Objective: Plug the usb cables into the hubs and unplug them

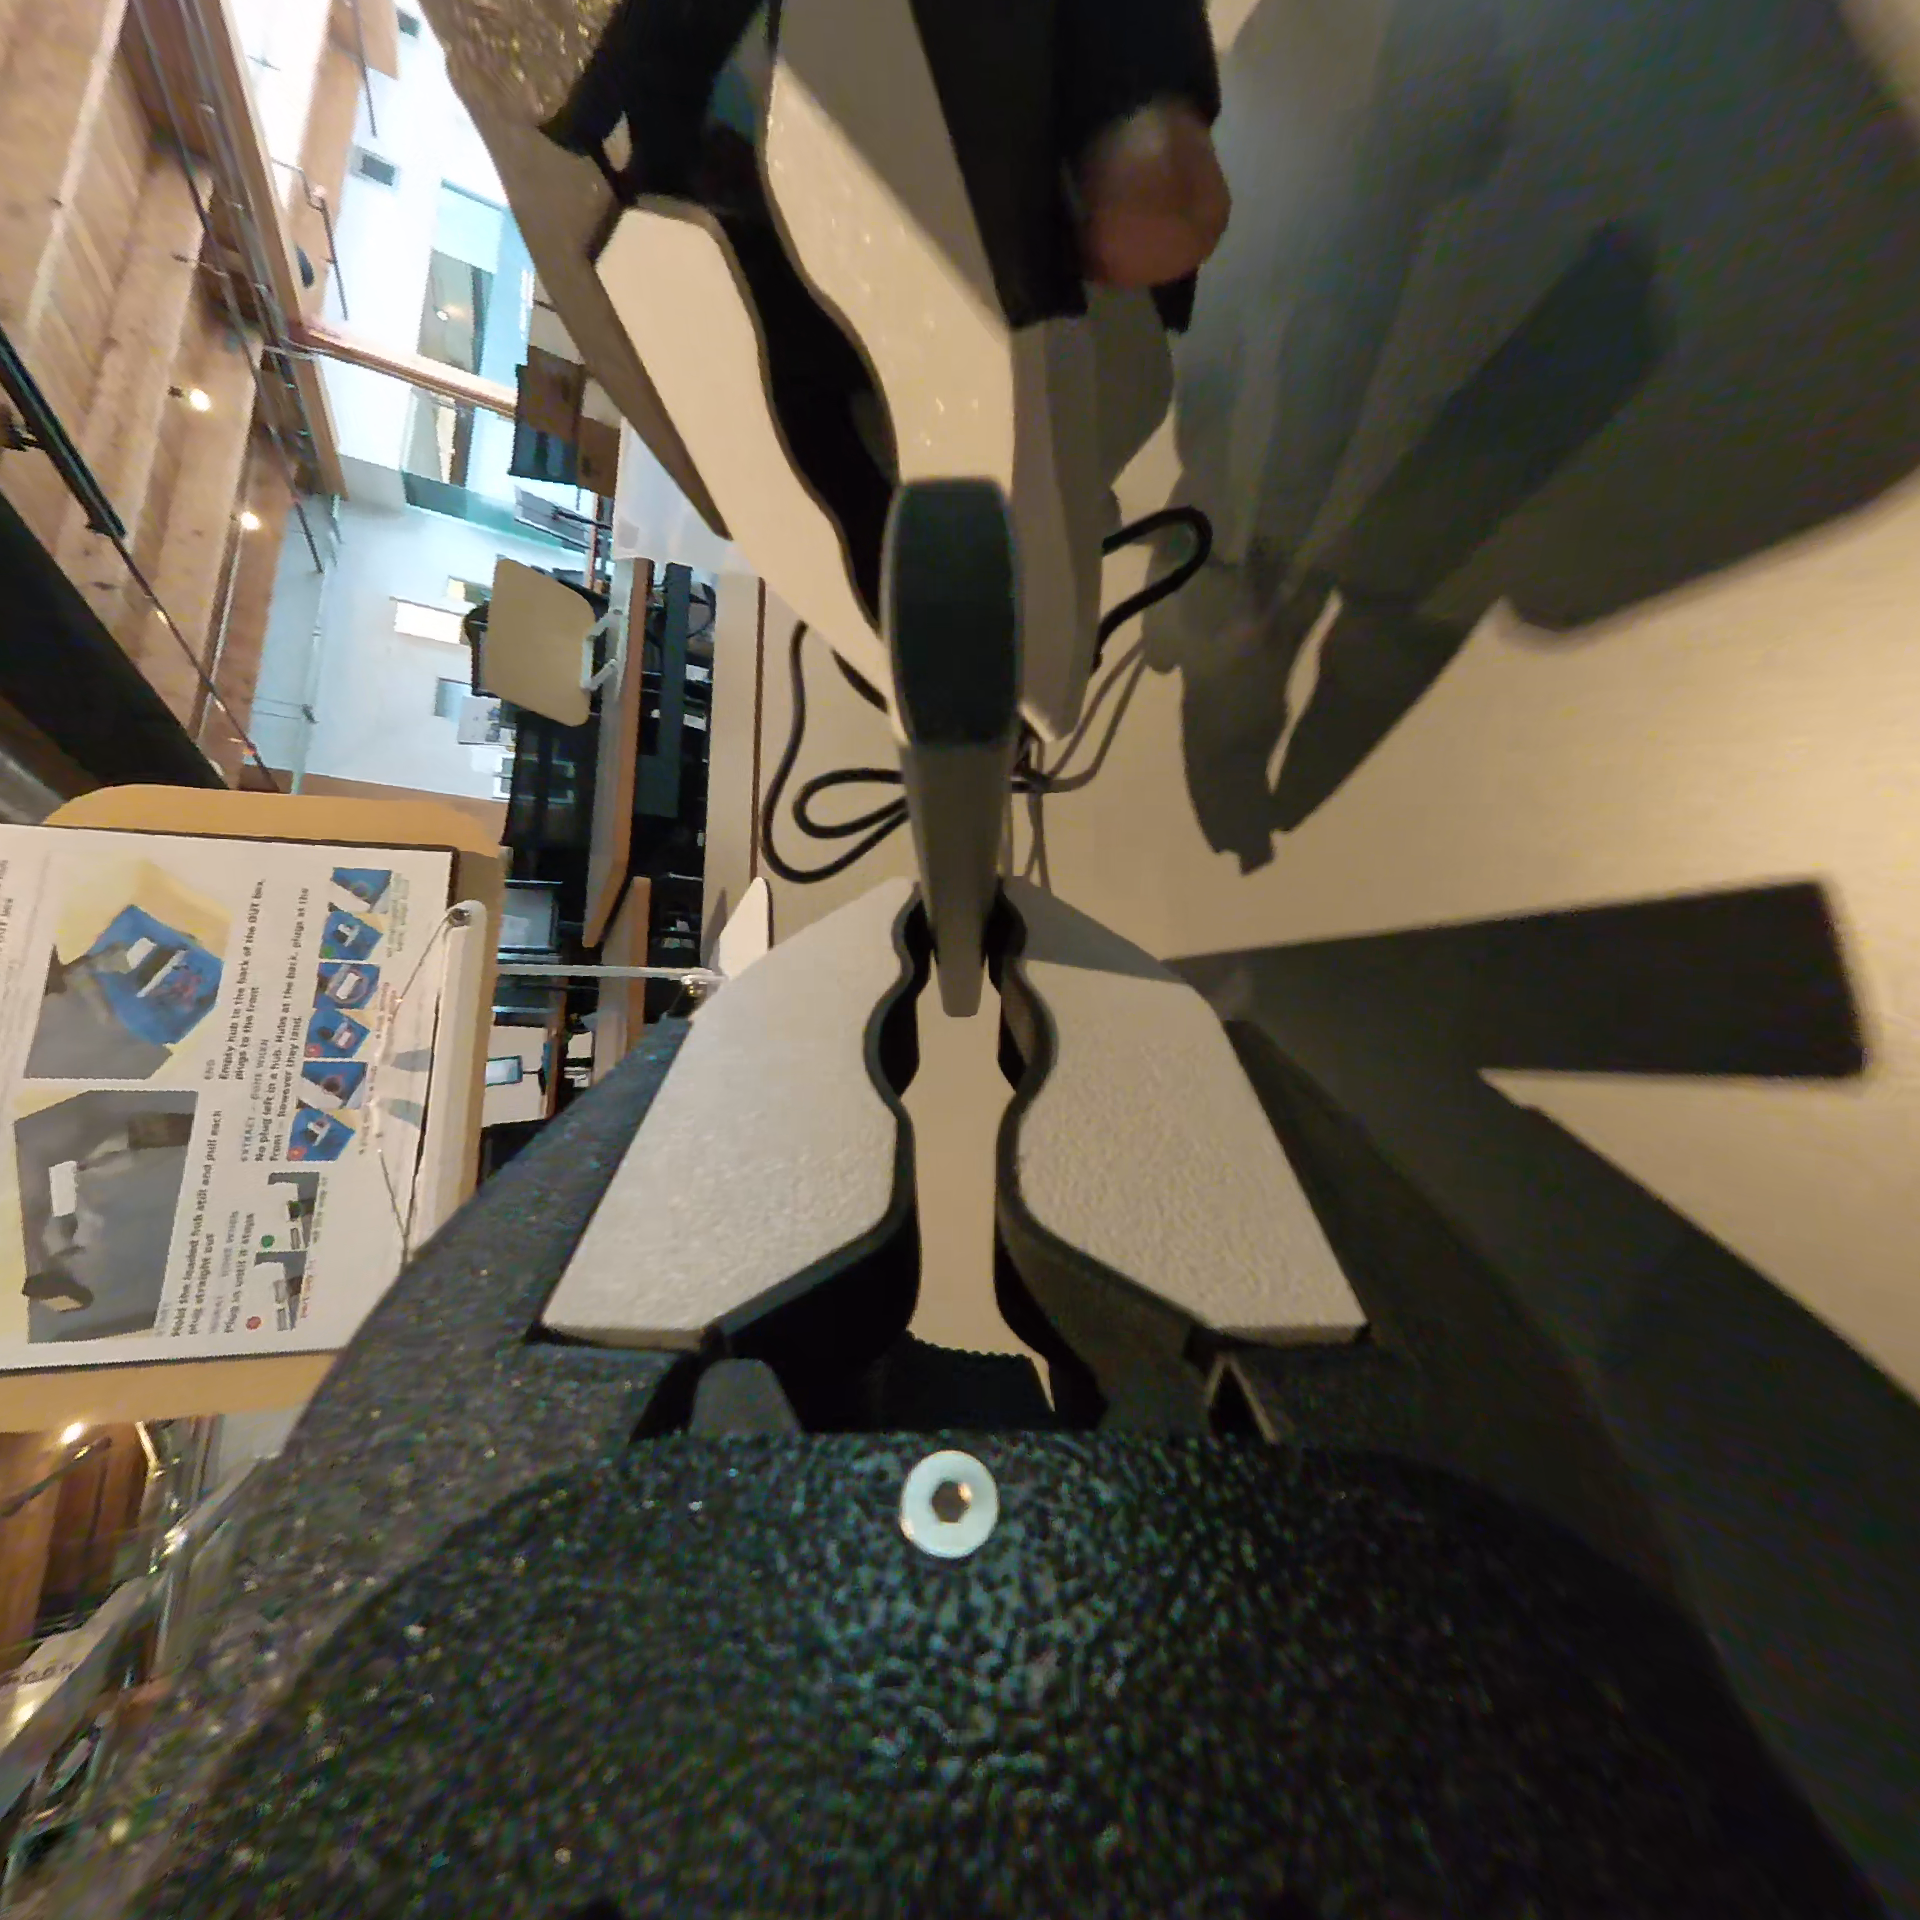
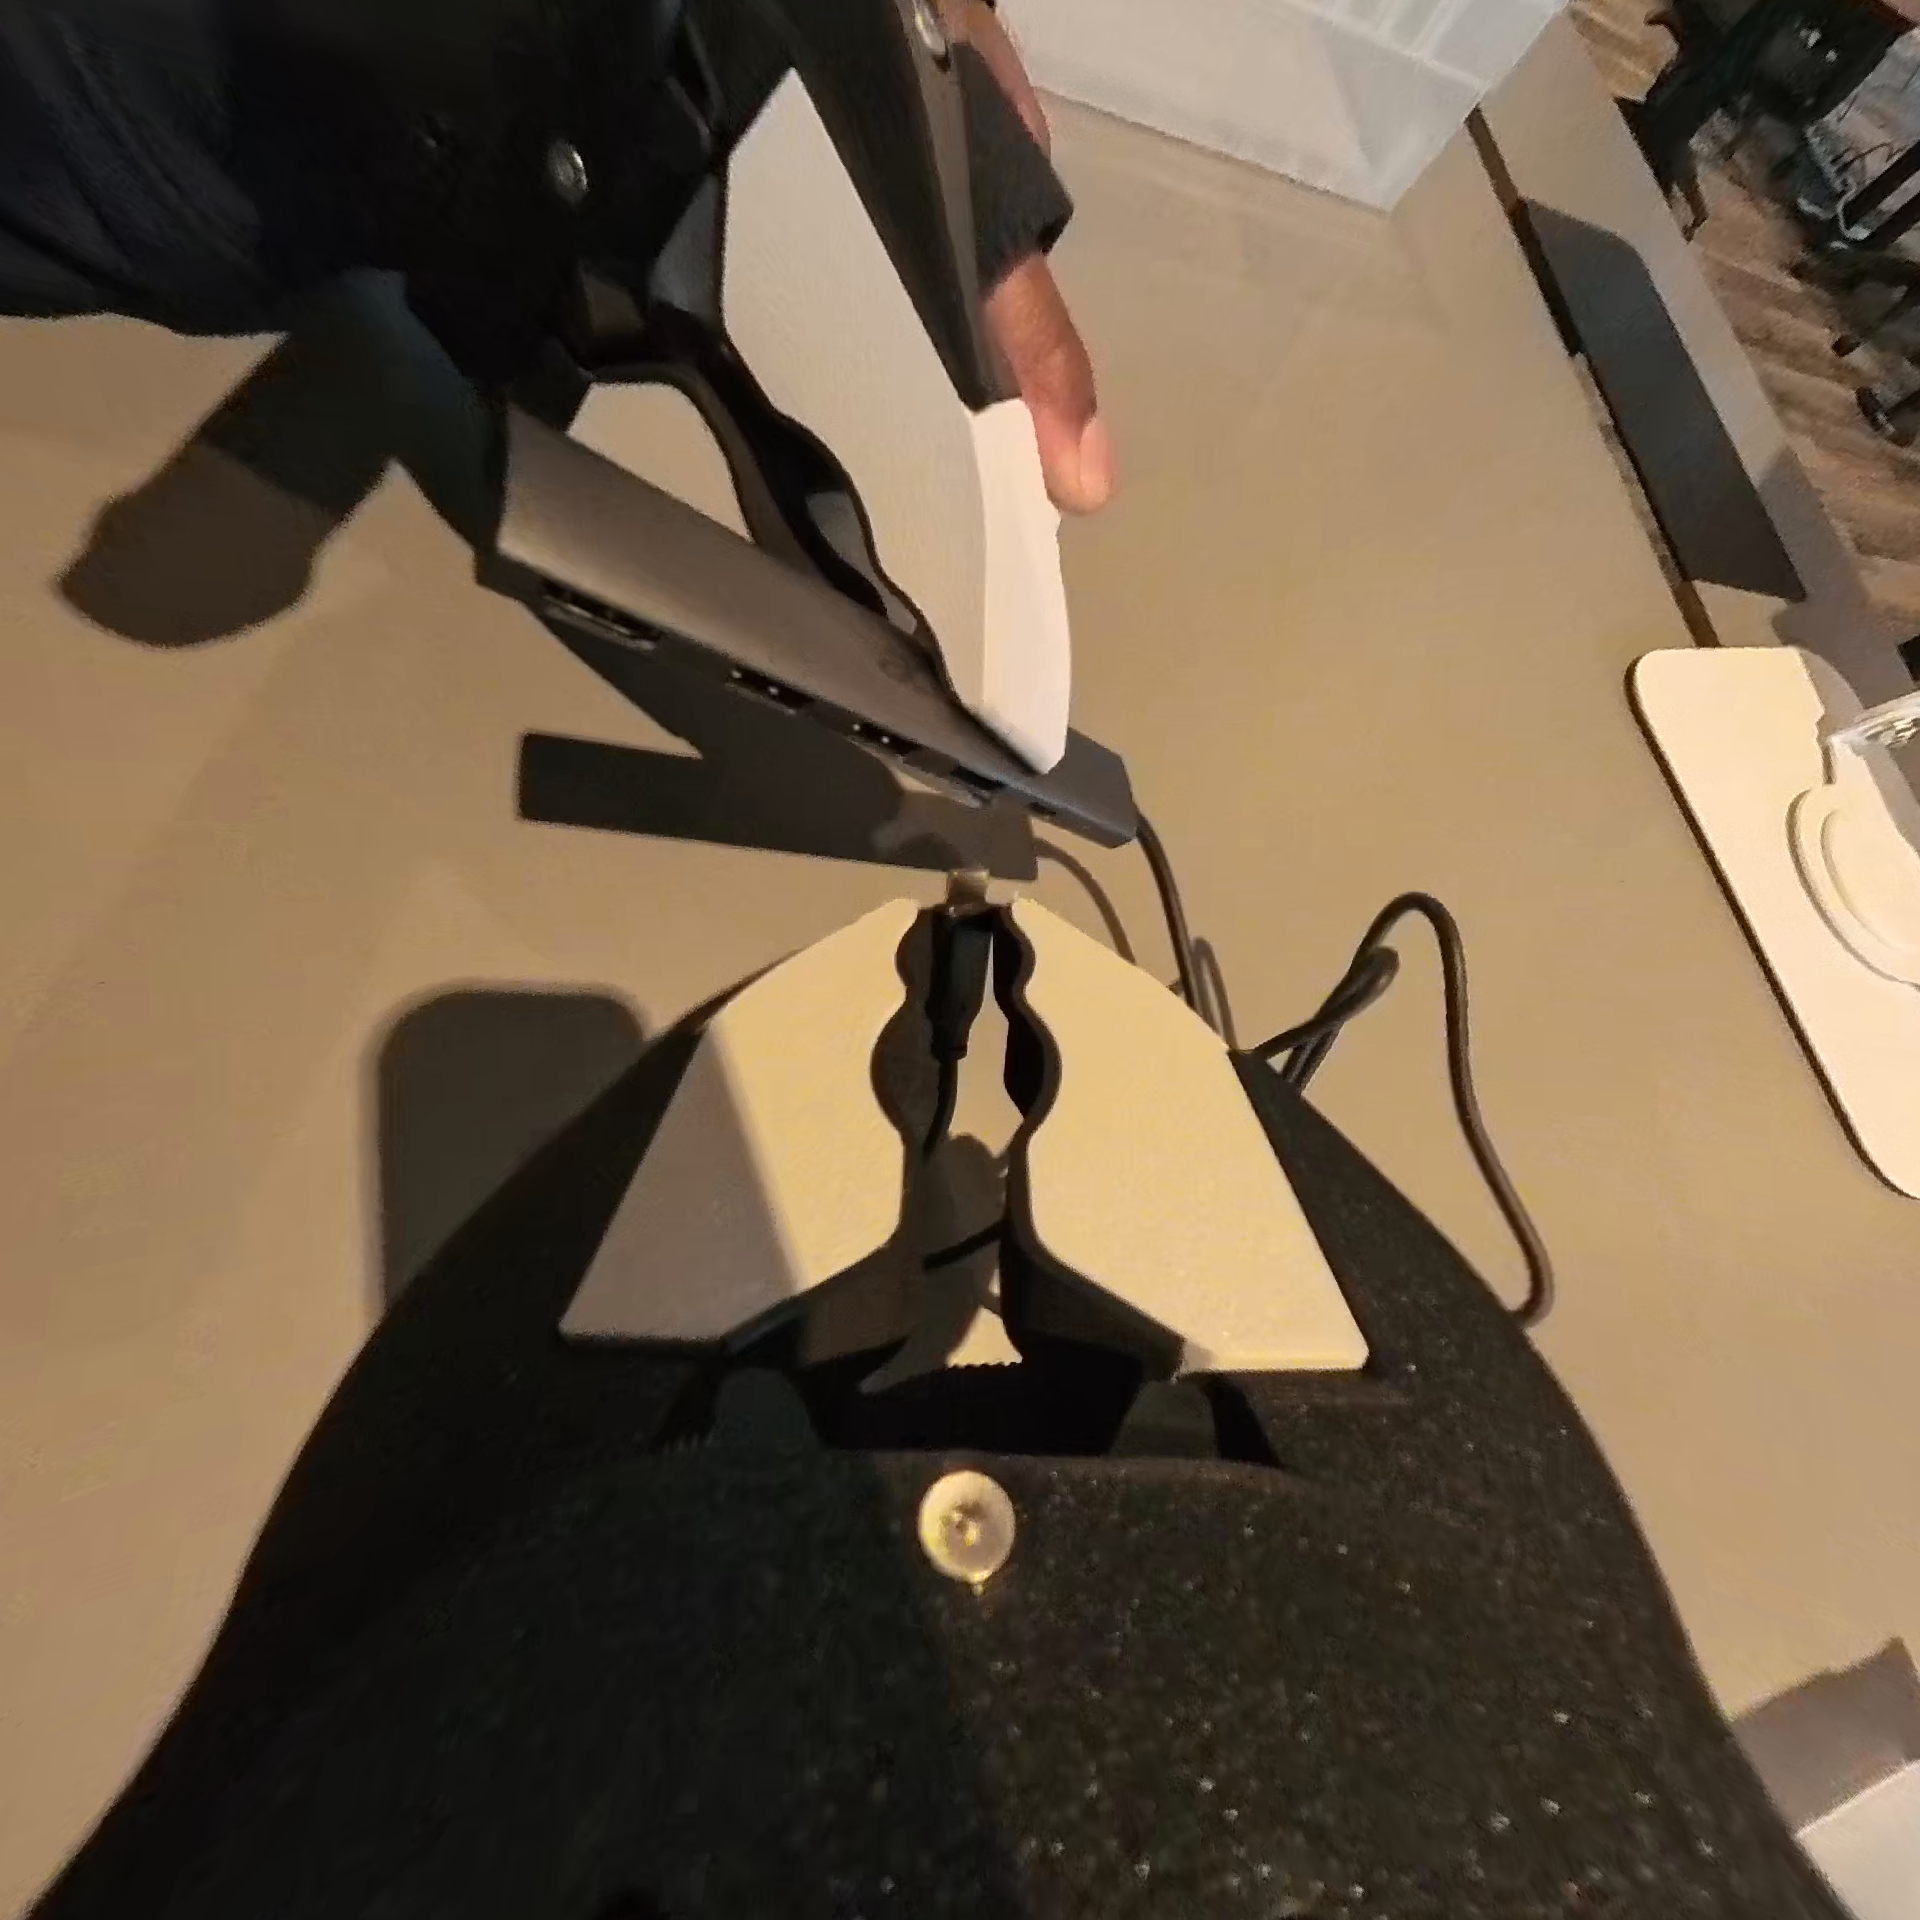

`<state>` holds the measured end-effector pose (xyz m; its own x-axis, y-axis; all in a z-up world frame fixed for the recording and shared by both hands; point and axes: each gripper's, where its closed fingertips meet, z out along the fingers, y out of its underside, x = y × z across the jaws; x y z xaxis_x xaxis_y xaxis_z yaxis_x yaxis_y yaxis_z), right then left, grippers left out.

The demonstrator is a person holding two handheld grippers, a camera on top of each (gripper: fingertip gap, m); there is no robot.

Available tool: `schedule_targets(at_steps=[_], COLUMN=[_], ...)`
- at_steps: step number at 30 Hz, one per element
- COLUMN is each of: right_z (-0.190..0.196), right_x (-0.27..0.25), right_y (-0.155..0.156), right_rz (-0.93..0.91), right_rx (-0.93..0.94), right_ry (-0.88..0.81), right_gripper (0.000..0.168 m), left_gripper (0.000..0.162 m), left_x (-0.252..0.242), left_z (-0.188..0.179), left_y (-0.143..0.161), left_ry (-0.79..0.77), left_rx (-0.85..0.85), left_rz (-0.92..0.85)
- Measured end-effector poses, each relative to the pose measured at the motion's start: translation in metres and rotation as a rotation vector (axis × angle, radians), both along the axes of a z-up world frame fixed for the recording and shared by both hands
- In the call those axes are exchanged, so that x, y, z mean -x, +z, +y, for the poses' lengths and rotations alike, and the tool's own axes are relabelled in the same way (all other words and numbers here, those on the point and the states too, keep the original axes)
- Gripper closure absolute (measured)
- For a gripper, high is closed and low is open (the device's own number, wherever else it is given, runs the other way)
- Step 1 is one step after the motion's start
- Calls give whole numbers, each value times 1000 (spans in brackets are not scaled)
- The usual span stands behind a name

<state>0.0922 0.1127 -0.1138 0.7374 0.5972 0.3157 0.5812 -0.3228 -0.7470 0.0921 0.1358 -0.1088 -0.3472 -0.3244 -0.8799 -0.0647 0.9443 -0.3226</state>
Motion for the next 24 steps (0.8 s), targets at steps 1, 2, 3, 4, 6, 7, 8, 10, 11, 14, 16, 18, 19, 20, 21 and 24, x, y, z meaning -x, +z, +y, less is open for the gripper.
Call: schedule_targets(at_steps=[1,2,3,4,6,7,8,10,11,14,16,18,19,20,21,24], right_z=[0,0,0,0,-1,-1,-1,0,0,1,1,2,2,2,2,2], right_x=[-1,-1,-2,-2,-1,-2,-3,-5,-5,-5,-5,-5,-5,-5,-4,-5], right_y=[-2,-4,-6,-6,-7,-7,-7,-7,-8,-12,-16,-20,-22,-23,-23,-24], right_rz=[-1,1,7,20,63,81,93,103,102,87,67,49,44,38,33,23], right_rx=[9,19,25,29,43,48,52,59,61,69,77,88,92,95,96,96], right_ry=[-2,-2,0,3,13,12,10,4,2,-2,-6,-8,-9,-11,-12,-17], right_gripper=[158,158,158,158,157,157,158,158,157,157,157,157,157,157,157,158], left_gripper=[152,152,152,152,152,152,152,152,152,152,152,152,152,152,152,152], left_x=[0,0,0,0,1,1,1,1,1,1,1,1,1,1,0,0], left_z=[-1,-1,-2,-3,-4,-5,-6,-8,-9,-11,-13,-14,-15,-15,-15,-15], left_y=[-1,-2,-3,-4,-4,-4,-4,-3,-3,-5,-7,-9,-10,-11,-12,-14], left_ry=[-3,-5,-7,-11,-18,-23,-29,-37,-38,-47,-53,-55,-56,-57,-58,-56], left_rx=[2,2,3,5,5,9,13,16,13,8,1,-7,-9,-12,-13,-16], left_rz=[6,10,13,18,21,20,18,15,15,19,25,35,39,42,44,52])
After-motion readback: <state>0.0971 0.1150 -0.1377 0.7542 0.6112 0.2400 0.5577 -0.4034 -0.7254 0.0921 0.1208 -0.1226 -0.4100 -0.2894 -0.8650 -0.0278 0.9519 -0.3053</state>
